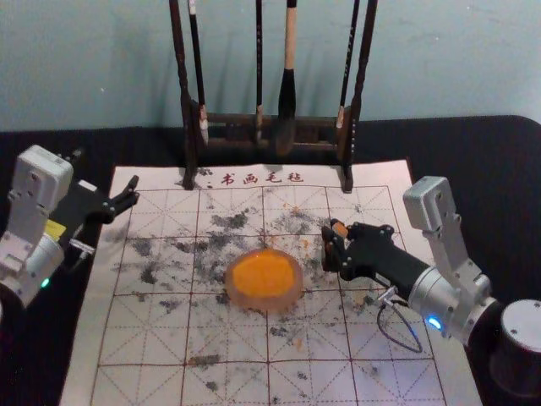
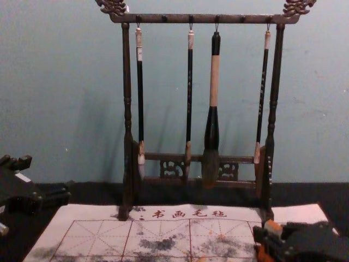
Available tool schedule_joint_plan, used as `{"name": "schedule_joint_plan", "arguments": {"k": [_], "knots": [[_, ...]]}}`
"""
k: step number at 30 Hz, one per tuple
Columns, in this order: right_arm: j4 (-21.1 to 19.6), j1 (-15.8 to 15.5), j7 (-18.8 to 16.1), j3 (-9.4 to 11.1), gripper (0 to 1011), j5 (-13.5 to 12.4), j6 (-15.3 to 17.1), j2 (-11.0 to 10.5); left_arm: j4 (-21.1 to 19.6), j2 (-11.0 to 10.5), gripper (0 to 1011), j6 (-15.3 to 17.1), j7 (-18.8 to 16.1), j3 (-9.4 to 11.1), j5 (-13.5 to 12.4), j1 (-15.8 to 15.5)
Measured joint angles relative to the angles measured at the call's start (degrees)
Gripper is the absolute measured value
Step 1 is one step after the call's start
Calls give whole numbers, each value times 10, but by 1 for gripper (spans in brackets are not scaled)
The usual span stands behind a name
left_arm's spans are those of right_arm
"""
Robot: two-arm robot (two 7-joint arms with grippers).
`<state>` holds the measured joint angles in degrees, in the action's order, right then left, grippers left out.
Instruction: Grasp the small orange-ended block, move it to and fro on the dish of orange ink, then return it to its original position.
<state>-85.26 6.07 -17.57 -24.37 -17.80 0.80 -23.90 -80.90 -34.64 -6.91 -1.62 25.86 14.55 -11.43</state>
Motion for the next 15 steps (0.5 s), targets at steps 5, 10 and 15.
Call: {"name": "schedule_joint_plan", "arguments": {"k": [5,10,15], "knots": [[-34,-1,-10,9,111,12,21,-13,0,0,1001,0,0,0,0,0],[-62,0,-20,19,111,18,49,-23,0,0,1001,0,0,0,0,0],[-82,11,-41,24,111,21,66,-32,0,0,1001,0,0,0,0,0]]}}
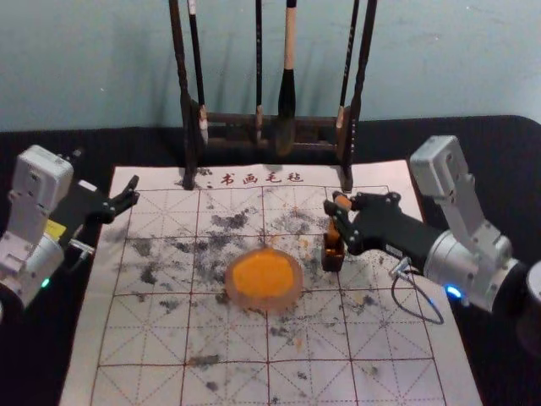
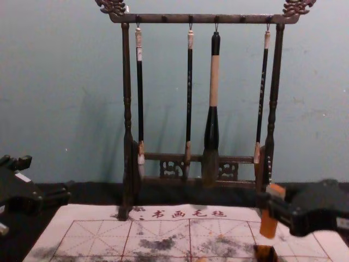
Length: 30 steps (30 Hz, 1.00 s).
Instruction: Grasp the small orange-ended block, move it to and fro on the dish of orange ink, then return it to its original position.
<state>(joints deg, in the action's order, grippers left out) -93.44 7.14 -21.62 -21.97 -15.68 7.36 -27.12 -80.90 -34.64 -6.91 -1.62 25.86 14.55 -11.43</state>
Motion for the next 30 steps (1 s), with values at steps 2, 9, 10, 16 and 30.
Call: {"name": "schedule_joint_plan", "arguments": {"k": [2,9,10,16,30], "knots": [[-3,12,-14,-2,111,0,7,-3,0,0,1001,0,0,0,0,0],[19,67,-62,-33,111,2,28,1,0,0,1001,0,0,0,0,0],[24,72,-66,-37,111,2,29,3,0,0,1001,0,0,0,0,0],[57,105,-83,-66,111,2,33,21,0,0,1001,0,0,0,0,0],[105,129,-102,-105,111,-22,64,43,0,0,1001,0,0,0,0,0]]}}
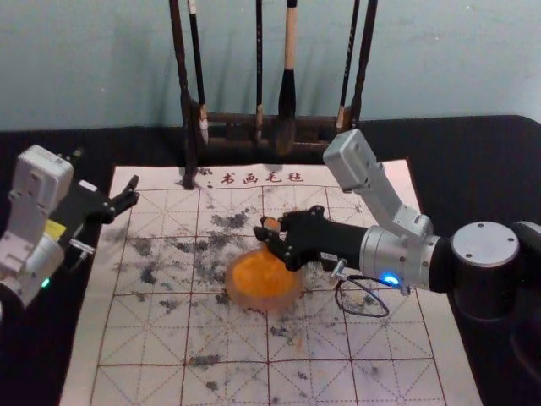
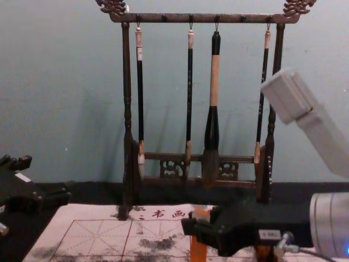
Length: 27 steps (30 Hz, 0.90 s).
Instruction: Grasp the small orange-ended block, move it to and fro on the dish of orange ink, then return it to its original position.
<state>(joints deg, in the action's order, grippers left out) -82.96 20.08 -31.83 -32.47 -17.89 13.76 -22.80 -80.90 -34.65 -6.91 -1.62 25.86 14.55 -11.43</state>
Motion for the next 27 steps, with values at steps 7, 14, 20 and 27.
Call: {"name": "schedule_joint_plan", "arguments": {"k": [7,14,20,27], "knots": [[15,4,3,-9,111,-8,9,5,0,0,1001,0,0,0,0,0],[31,10,15,-19,111,-5,8,12,0,0,1001,0,0,0,0,0],[37,13,19,-24,111,2,6,16,0,0,1001,0,0,0,0,0],[43,16,20,-25,111,6,4,20,0,0,1001,0,0,0,0,0]]}}
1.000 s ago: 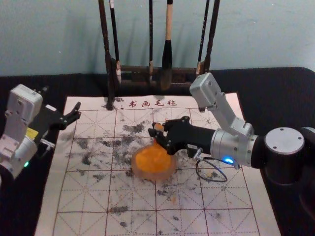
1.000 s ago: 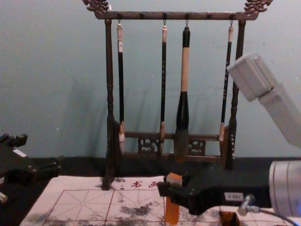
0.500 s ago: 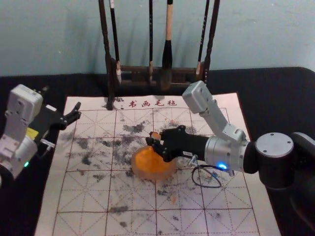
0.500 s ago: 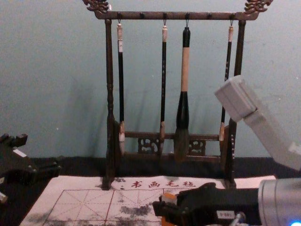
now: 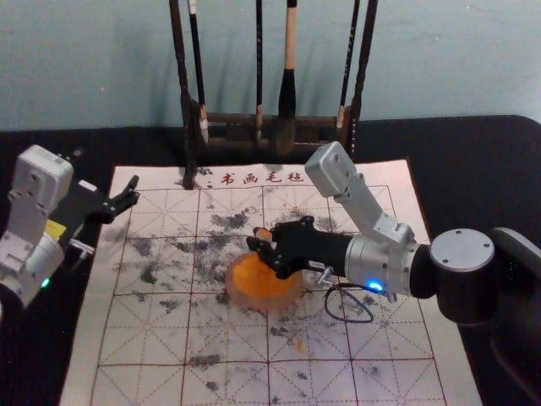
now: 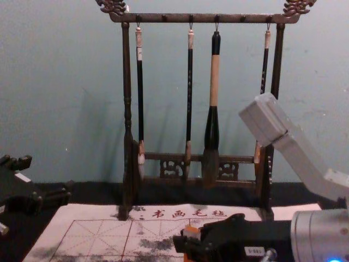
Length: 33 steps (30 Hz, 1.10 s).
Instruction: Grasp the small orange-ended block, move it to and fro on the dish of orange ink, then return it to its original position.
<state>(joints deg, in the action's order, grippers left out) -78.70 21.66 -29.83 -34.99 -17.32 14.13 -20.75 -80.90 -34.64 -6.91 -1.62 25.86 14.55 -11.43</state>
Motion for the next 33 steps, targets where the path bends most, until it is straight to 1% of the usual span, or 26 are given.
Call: {"name": "schedule_joint_plan", "arguments": {"k": [6,17,26,33], "knots": [[5,3,2,0,111,3,-2,5,0,0,1001,0,0,0,0,0],[11,4,5,0,111,10,-5,9,0,0,1001,0,0,0,0,0],[12,3,7,5,111,12,-7,8,0,0,1002,0,0,0,0,0],[8,-3,7,10,111,12,-7,2,0,0,1001,0,0,0,0,0]]}}
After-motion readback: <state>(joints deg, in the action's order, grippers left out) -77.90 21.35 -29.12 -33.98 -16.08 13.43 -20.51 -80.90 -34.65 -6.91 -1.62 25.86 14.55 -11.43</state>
